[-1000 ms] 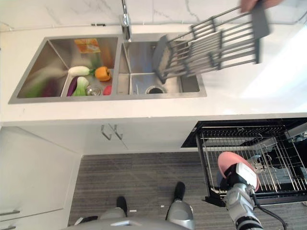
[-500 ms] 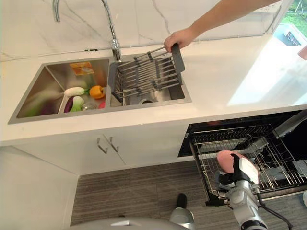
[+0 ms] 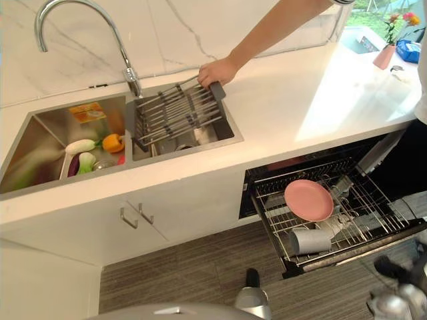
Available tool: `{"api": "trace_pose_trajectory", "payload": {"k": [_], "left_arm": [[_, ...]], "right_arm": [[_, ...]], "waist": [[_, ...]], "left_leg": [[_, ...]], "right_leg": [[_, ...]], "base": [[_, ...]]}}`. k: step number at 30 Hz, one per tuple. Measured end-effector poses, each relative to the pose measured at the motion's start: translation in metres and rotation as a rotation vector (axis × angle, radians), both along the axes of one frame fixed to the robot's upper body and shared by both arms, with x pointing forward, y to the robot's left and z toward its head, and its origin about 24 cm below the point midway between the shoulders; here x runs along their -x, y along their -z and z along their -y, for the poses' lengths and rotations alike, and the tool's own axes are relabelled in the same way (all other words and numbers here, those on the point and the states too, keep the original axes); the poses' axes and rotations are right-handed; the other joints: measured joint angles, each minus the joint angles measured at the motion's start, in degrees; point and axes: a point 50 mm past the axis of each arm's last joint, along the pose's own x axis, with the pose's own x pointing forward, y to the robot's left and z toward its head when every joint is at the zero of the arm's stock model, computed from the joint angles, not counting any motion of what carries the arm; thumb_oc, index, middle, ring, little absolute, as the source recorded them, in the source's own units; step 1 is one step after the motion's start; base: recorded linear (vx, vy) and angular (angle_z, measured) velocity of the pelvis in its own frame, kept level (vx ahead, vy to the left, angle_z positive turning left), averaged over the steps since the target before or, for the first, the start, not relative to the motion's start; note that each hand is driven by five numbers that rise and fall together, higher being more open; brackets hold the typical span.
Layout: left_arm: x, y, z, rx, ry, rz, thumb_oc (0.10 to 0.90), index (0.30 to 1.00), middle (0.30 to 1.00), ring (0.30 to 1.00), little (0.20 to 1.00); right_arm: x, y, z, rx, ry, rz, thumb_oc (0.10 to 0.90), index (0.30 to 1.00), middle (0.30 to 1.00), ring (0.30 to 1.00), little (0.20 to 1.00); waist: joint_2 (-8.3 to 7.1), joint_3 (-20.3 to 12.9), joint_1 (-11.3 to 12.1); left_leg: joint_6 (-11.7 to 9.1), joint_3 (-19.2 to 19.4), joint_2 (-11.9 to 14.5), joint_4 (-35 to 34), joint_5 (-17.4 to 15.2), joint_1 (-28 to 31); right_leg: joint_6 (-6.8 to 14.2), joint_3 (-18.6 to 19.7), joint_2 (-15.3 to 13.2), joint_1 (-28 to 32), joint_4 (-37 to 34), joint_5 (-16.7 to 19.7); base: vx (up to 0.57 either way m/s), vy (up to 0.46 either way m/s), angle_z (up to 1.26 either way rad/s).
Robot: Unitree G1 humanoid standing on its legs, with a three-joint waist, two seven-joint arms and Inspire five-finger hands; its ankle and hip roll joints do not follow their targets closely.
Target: Place the dishes in the dishwasher.
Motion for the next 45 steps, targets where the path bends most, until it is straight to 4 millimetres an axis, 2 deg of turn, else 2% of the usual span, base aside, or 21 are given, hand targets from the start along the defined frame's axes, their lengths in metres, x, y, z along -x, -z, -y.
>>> {"api": "trace_pose_trajectory", "payload": {"k": [3, 5, 7, 9, 11, 12, 15, 20, 25, 27, 29, 30, 32, 36, 38, 39, 40, 41, 42, 43, 45], "left_arm": [[0.004, 0.000, 0.002, 0.005, 0.002, -0.010, 0.800, 0.900, 0.900, 0.900, 0.900], [0.007, 0.001, 0.004, 0.009, 0.002, -0.021, 0.800, 0.900, 0.900, 0.900, 0.900], [0.008, 0.001, 0.004, 0.009, 0.003, -0.021, 0.800, 0.900, 0.900, 0.900, 0.900], [0.010, 0.001, 0.006, 0.011, 0.007, -0.035, 0.800, 0.900, 0.900, 0.900, 0.900], [0.011, 0.001, 0.006, 0.014, 0.005, -0.035, 0.800, 0.900, 0.900, 0.900, 0.900], [0.011, 0.001, 0.007, 0.017, 0.004, -0.033, 0.800, 0.900, 0.900, 0.900, 0.900], [0.010, 0.001, 0.008, 0.017, 0.005, -0.023, 0.800, 0.900, 0.900, 0.900, 0.900], [0.008, 0.000, 0.006, 0.022, -0.019, 0.009, 0.800, 0.900, 0.900, 0.900, 0.900], [0.010, 0.001, 0.011, 0.038, -0.051, 0.020, 0.800, 0.900, 0.900, 0.900, 0.900], [0.013, 0.003, 0.019, 0.057, -0.059, 0.013, 0.800, 0.900, 0.900, 0.900, 0.900], [0.013, 0.003, 0.020, 0.060, -0.060, 0.015, 0.800, 0.900, 0.900, 0.900, 0.900], [0.014, 0.004, 0.027, 0.078, -0.072, 0.012, 0.800, 0.900, 0.900, 0.900, 0.900], [0.016, 0.004, 0.029, 0.084, -0.082, 0.014, 0.800, 0.900, 0.900, 0.900, 0.900], [0.006, 0.004, 0.029, 0.075, -0.110, 0.058, 0.800, 0.900, 0.900, 0.900, 0.900], [0.008, 0.004, 0.029, 0.076, -0.118, 0.051, 0.800, 0.900, 0.900, 0.900, 0.900], [0.009, 0.004, 0.031, 0.080, -0.121, 0.048, 0.800, 0.900, 0.900, 0.900, 0.900], [0.002, 0.003, 0.031, 0.086, -0.125, 0.088, 0.800, 0.900, 0.900, 0.900, 0.900], [0.002, 0.003, 0.031, 0.086, -0.125, 0.088, 0.800, 0.900, 0.900, 0.900, 0.900], [-0.015, 0.003, 0.032, 0.093, -0.113, 0.125, 0.800, 0.900, 0.900, 0.900, 0.900], [-0.017, 0.003, 0.034, 0.098, -0.115, 0.128, 0.800, 0.900, 0.900, 0.900, 0.900], [-0.017, 0.003, 0.037, 0.105, -0.127, 0.129, 0.800, 0.900, 0.900, 0.900, 0.900]], "right_arm": [[0.034, 0.025, -0.011, -0.100, 0.130, -0.065, 0.400, 0.300, 0.300, 0.300, 0.300], [0.044, 0.041, -0.031, -0.162, 0.118, -0.113, 0.400, 0.300, 0.300, 0.300, 0.300], [0.045, 0.042, -0.032, -0.164, 0.117, -0.115, 0.400, 0.300, 0.300, 0.300, 0.300], [0.030, 0.059, -0.059, -0.265, -0.019, -0.156, 0.400, 0.300, 0.300, 0.300, 0.300], [0.022, 0.061, -0.064, -0.277, -0.059, -0.155, 0.400, 0.300, 0.300, 0.300, 0.300], [-0.001, 0.060, -0.075, -0.293, -0.150, -0.123, 0.400, 0.300, 0.300, 0.300, 0.300], [-0.033, 0.054, -0.088, -0.276, -0.304, -0.088, 0.400, 0.300, 0.300, 0.300, 0.300], [-0.034, 0.057, -0.078, -0.261, -0.311, -0.175, 0.400, 0.300, 0.300, 0.300, 0.300], [-0.060, 0.040, -0.063, -0.199, -0.352, -0.140, 0.400, 0.300, 0.300, 0.300, 0.300], [-0.079, 0.025, -0.052, -0.143, -0.374, -0.104, 0.400, 0.300, 0.300, 0.300, 0.300], [-0.082, 0.022, -0.050, -0.135, -0.379, -0.099, 0.400, 0.300, 0.300, 0.300, 0.300], [-0.107, 0.001, -0.040, -0.075, -0.409, -0.049, 0.400, 0.300, 0.300, 0.300, 0.300], [-0.124, -0.013, -0.034, -0.038, -0.423, -0.019, 0.400, 0.300, 0.300, 0.300, 0.300], [-0.151, -0.046, -0.017, 0.055, -0.402, 0.052, 0.400, 0.300, 0.300, 0.300, 0.300], [-0.160, -0.053, -0.018, 0.065, -0.410, 0.085, 0.400, 0.300, 0.300, 0.300, 0.300], [-0.175, -0.065, -0.022, 0.086, -0.437, 0.139, 0.400, 0.300, 0.300, 0.300, 0.300], [-0.186, -0.074, -0.022, 0.083, -0.417, 0.178, 0.436, 0.354, 0.354, 0.354, 0.354], [-0.186, -0.074, -0.022, 0.083, -0.417, 0.178, 0.436, 0.354, 0.354, 0.354, 0.354], [-0.186, -0.075, -0.021, 0.088, -0.417, 0.174, 0.576, 0.564, 0.564, 0.564, 0.564], [-0.188, -0.071, -0.025, 0.062, -0.414, 0.187, 0.800, 0.900, 0.900, 0.900, 0.900], [-0.190, -0.068, -0.032, 0.049, -0.436, 0.198, 0.800, 0.900, 0.900, 0.900, 0.900]], "waist": [[0.35, -0.30, -1.41], [0.61, -0.45, -2.78], [0.61, -0.45, -2.82], [0.81, -0.61, -2.88], [1.10, -0.90, -2.33], [1.46, -1.26, -1.30], [1.75, -1.45, -0.44], [2.40, -1.19, 2.91], [4.23, 0.96, 5.01], [6.20, 1.90, 5.70], [6.41, 2.03, 5.82], [8.34, 3.02, 6.80], [9.57, 3.71, 8.66], [10.52, 6.58, 10.30], [10.41, 7.23, 10.80], [10.62, 8.11, 11.76], [11.34, 8.49, 11.37], [11.34, 8.49, 11.37], [11.32, 11.03, 11.39], [11.26, 11.61, 11.85], [10.83, 12.03, 11.85]], "left_leg": [[0.22, 0.76, -0.06, -0.02, -0.32, -0.22], [0.23, 1.28, 0.05, -0.03, -0.35, -0.17], [0.25, 1.31, 0.06, -0.03, -0.36, -0.17], [0.43, 2.16, -0.22, -0.05, -0.57, 0.23], [0.46, 2.09, -0.20, -0.06, -0.59, 0.27], [0.50, 1.90, -0.13, -0.06, -0.56, -0.03], [0.62, 0.30, -0.03, -0.06, -0.27, -0.97], [0.61, -4.71, 0.05, 0.05, 1.19, -4.61], [0.74, -8.39, 0.53, 0.75, 2.07, -6.96], [0.98, -10.73, 0.82, 0.50, 2.41, -8.32], [0.97, -10.86, 0.89, 0.67, 2.39, -8.54], [1.16, -12.35, 1.11, 0.77, 2.55, -9.99], [1.49, -13.30, 1.38, 1.35, 3.60, -11.60], [0.28, -19.40, 2.36, 1.04, 6.31, -16.97], [0.04, -19.95, 2.65, 0.78, 6.81, -17.42], [-0.33, -20.83, 2.68, 1.79, 7.12, -19.45], [-0.37, -22.84, 3.02, 1.72, 7.12, -22.09], [-0.37, -22.84, 3.02, 1.72, 7.12, -22.09], [0.08, -22.51, 3.47, 0.00, 6.43, -22.41], [0.44, -21.59, 3.83, 0.10, 6.31, -22.38], [0.45, -21.19, 4.00, 0.01, 6.34, -22.34]], "right_leg": [[0.03, 0.73, 0.07, -0.76, 0.00, 0.04], [0.10, 0.97, 0.05, -0.98, -0.01, 0.10], [0.09, 0.98, 0.04, -0.99, -0.01, 0.10], [0.09, 0.76, -0.36, -1.00, -0.02, 0.10], [0.08, 0.62, -0.51, -0.94, -0.02, 0.10], [0.08, 0.49, -0.57, -0.90, -0.02, 0.10], [0.08, -1.03, -0.96, -0.65, -0.03, 0.12], [0.02, -5.72, -1.85, -0.76, -0.03, 0.05], [-0.15, -9.30, -1.87, -0.23, -0.08, -0.36], [-0.55, -11.15, -1.89, 0.07, -0.08, -0.77], [-0.55, -11.25, -1.86, 0.02, -0.07, -0.77], [-0.69, -12.36, -1.69, -0.50, -0.05, -0.88], [-0.82, -12.86, -0.89, -1.26, 0.18, -0.74], [-2.16, -16.15, 0.15, -3.82, -0.02, -0.86], [-2.38, -16.80, 0.33, -4.09, -0.07, -0.96], [-2.38, -16.83, 1.16, -4.40, 0.27, -0.99], [-2.62, -17.04, 1.74, -5.92, -0.02, -1.15], [-2.62, -17.04, 1.74, -5.92, -0.02, -1.15], [-2.98, -18.29, 1.56, -5.95, 0.17, -1.31], [-3.06, -18.48, 1.80, -5.76, 0.17, -1.37], [-3.12, -18.65, 1.98, -5.57, 0.05, -1.43]], "base": [[0.01, 0.005, -0.14], [0.02, 0.003, -0.11], [0.01, 0.002, -0.13], [0.01, 0.000, -0.16], [0.00, -0.004, 0.02], [0.00, -0.008, 0.07], [0.00, -0.032, 0.25], [0.01, -0.080, 0.52], [0.03, -0.104, 0.40], [0.00, -0.102, 0.43], [-0.01, -0.053, 0.15], [-0.09, -0.130, 0.23], [-0.07, -0.168, 0.27], [-0.02, -0.111, 0.54], [-0.05, -0.121, 0.32], [0.00, -0.059, 0.42], [0.00, -0.059, 0.42], [0.00, -0.072, 0.70], [0.00, -0.066, 0.47], [0.00, -0.066, 0.47], [0.02, -0.078, 0.06]]}}
